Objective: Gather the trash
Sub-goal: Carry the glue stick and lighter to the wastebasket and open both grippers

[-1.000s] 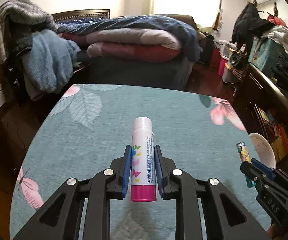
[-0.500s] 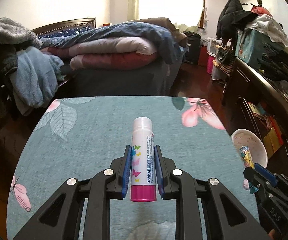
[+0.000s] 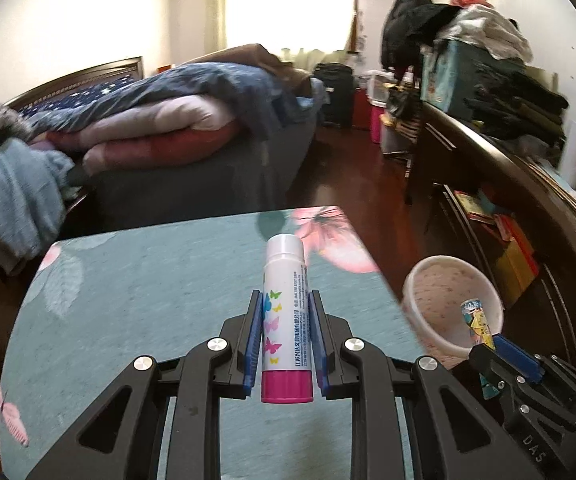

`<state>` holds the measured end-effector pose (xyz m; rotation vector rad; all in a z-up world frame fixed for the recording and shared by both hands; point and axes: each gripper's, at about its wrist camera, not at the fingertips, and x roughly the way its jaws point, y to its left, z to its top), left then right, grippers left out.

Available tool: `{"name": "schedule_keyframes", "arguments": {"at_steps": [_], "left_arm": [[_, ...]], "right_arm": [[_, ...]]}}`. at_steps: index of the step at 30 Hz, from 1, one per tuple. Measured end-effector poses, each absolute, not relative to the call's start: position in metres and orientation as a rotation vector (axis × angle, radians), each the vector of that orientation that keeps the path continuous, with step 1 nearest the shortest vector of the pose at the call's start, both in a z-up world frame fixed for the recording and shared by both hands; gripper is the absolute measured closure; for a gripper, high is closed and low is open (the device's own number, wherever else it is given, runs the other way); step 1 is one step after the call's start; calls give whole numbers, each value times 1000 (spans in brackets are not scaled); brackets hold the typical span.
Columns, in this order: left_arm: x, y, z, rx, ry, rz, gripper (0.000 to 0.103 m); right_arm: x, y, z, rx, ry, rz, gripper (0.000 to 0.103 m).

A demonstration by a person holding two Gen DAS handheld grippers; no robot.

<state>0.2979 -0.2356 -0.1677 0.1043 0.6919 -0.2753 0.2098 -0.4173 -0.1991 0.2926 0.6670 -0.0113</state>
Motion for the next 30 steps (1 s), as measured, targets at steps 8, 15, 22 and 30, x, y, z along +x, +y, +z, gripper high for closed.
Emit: {"name": "schedule_keyframes", "arguments": {"at_steps": [8,15,22,30], "left_arm": [[301,-292,-162,160,648,-361,81],[310,-336,-161,193,631,-417,81],[322,-384,-171,241,623,-482,81],[333,-437,-192,293,644,-552,81]], "right_arm": [[207,-466,-203,339,645,-99,80],[204,-508,-208,375,630,-180,80],[216,-551,-225,416,641,-261,80],[230,-582,-247,444,657,-317,79]]}}
